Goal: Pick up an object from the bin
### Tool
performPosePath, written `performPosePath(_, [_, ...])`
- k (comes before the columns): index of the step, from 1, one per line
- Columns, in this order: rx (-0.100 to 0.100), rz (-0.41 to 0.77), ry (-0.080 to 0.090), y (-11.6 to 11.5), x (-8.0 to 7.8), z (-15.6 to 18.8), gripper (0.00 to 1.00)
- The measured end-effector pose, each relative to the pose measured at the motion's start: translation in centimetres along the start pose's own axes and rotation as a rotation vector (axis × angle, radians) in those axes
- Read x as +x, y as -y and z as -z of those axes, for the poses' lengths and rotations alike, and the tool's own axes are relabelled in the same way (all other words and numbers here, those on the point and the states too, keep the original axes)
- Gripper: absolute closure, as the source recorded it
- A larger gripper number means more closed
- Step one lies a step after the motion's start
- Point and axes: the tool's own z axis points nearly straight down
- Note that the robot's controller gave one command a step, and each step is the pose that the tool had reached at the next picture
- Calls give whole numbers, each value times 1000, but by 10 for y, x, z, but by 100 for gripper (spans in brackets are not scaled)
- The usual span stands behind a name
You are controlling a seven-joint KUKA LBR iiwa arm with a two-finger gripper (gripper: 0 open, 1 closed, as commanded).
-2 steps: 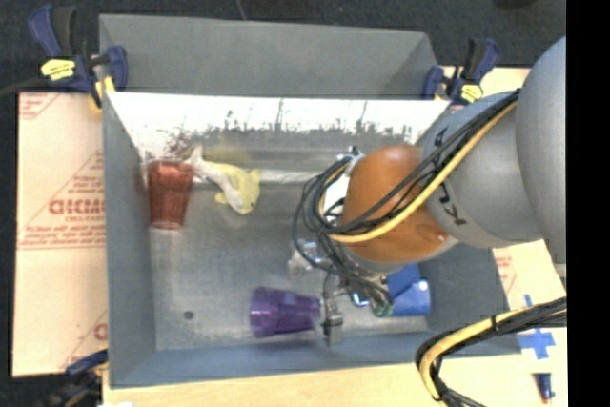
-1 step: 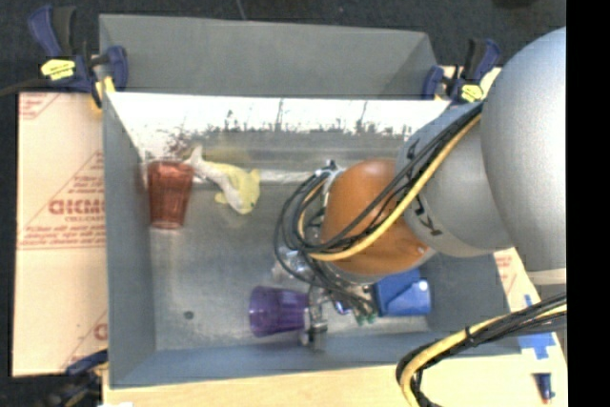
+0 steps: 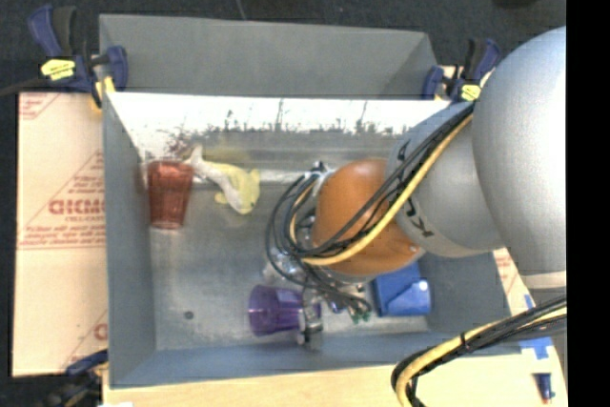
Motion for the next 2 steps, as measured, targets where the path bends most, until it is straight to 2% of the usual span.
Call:
performPosePath(1, [-1, -40, 2, -47, -41, -4, 100])
performPosePath(2, [0, -40, 2, -47, -41, -4, 100])
